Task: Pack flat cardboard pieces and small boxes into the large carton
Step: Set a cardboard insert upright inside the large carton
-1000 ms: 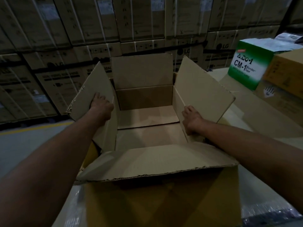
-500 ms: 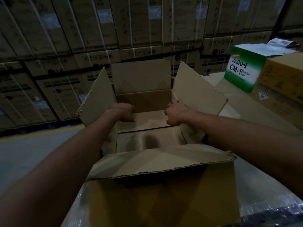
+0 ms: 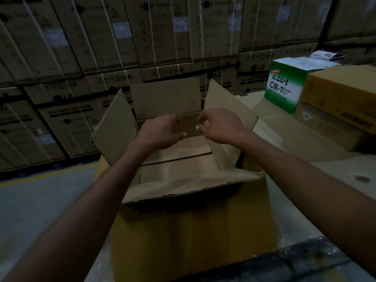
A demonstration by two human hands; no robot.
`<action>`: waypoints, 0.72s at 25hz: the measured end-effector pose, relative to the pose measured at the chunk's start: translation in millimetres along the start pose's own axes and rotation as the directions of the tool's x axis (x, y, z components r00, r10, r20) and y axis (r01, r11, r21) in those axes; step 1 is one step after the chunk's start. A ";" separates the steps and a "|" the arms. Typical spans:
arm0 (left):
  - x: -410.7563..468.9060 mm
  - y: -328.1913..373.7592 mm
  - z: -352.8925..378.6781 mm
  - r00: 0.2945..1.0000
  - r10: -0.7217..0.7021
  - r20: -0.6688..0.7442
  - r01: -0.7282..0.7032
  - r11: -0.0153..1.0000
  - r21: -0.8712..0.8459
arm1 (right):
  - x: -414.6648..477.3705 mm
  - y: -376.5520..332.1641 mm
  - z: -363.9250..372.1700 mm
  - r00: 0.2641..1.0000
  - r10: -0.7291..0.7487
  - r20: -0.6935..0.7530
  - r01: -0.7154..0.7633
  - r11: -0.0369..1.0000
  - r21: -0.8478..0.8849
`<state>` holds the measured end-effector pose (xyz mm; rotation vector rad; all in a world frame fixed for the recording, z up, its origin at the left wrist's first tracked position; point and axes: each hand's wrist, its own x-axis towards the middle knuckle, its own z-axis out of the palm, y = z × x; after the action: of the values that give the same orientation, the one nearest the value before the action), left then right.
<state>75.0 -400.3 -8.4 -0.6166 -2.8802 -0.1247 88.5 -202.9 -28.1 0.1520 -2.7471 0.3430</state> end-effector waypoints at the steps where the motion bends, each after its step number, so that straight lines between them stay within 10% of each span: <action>1: -13.5 13.1 -6.5 0.998 0.014 -0.055 -0.015 1.000 -0.023 | -14.9 2.4 -11.5 0.999 0.000 -0.048 0.002 0.999 0.049; 9: -106.2 162.1 12.6 0.898 0.029 -0.439 -0.094 0.987 -0.128 | -160.5 82.7 -71.4 0.980 0.008 -0.197 0.034 0.977 0.209; 18: -133.0 389.3 79.5 0.889 -0.090 -0.450 -0.171 0.845 -0.506 | -293.1 259.3 -117.2 0.971 0.096 -0.219 -0.073 0.991 0.111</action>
<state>341.2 -89.2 -97.2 -0.6276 -2.3459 -0.9625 361.7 95.0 -87.1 0.0204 -2.5186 0.4925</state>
